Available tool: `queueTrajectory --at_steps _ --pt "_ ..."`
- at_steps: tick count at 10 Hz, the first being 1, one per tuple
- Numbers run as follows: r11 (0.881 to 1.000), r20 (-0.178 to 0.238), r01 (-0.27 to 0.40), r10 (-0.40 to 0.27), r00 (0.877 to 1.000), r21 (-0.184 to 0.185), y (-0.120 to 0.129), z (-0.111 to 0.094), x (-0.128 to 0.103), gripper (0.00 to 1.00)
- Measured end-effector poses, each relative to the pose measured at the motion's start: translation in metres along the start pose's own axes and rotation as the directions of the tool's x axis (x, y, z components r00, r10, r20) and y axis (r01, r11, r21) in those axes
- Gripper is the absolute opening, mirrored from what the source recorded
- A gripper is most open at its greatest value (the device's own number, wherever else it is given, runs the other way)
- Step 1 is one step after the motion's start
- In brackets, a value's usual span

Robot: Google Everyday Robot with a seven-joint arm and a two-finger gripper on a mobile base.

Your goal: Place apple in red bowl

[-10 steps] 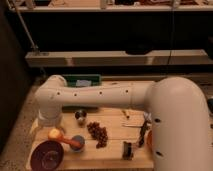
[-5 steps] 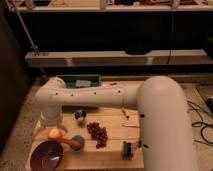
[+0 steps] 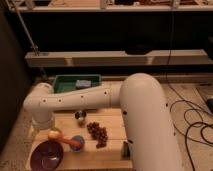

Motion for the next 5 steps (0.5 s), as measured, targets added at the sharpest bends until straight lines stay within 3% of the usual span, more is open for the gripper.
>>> queueTrajectory --at_steps 2,5 --pt "1.0 -0.026 -0.011 0.011 1.0 0.001 0.004 0.004 0.005 0.8" --pt "0.999 -0.039 -0.036 0.035 0.999 -0.029 0.012 0.004 0.015 0.8"
